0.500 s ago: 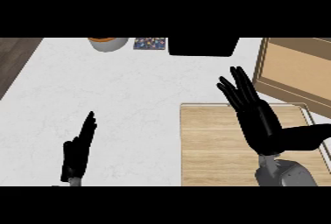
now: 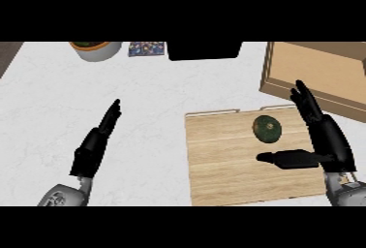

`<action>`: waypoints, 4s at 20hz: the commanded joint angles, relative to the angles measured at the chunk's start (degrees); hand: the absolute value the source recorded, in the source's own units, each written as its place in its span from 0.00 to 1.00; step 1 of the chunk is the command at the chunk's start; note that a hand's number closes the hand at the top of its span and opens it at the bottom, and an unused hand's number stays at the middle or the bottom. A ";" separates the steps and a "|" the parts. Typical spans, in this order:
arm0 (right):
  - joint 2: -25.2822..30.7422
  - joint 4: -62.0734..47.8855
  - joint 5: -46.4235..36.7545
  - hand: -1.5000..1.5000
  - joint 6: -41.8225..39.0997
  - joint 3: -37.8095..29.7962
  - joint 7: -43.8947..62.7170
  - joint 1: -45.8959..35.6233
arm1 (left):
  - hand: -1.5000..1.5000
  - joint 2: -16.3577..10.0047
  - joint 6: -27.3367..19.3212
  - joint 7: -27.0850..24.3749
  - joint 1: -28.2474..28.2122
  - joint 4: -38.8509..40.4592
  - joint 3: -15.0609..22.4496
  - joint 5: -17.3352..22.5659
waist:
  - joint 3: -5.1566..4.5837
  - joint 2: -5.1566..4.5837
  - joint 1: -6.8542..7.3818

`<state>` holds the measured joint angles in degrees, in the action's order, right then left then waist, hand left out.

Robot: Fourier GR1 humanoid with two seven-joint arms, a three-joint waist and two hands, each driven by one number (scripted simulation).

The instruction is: Pick the squash from the tray and place it in the cardboard box

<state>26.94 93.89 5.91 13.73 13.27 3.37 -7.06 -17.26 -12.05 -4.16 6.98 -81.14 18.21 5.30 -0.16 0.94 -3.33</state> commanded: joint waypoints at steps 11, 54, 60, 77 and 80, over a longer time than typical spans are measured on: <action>27.11 18.68 -35.87 0.00 2.43 1.62 11.83 13.94 | 0.50 -2.54 7.40 6.22 7.59 -3.28 -0.92 2.19 | 0.00 -0.46 1.11; -1.77 8.73 -44.90 0.00 -31.03 1.08 29.13 -3.05 | 0.50 7.01 16.99 5.10 4.82 -2.39 -8.21 -9.09 | 0.15 -0.95 3.37; -1.90 9.85 -44.58 0.00 -36.41 -2.52 26.50 -0.64 | 0.50 9.90 15.95 10.64 3.96 -8.35 -7.50 -11.06 | 0.16 -0.91 3.26; -10.08 -0.90 -58.30 0.00 -33.89 -1.41 23.32 -1.57 | 0.50 10.58 20.89 10.73 2.23 -10.70 -11.56 -11.52 | 0.16 -0.90 3.42; -8.39 -8.05 -58.46 0.00 -33.21 -4.99 18.09 -4.86 | 0.50 10.46 22.32 10.40 2.79 -10.34 -12.68 -10.57 | 0.16 -0.94 3.53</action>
<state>18.73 91.22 -50.70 -20.56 10.09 24.16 -9.54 -6.42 8.50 4.69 10.91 -88.56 6.32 -6.32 0.00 0.01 0.07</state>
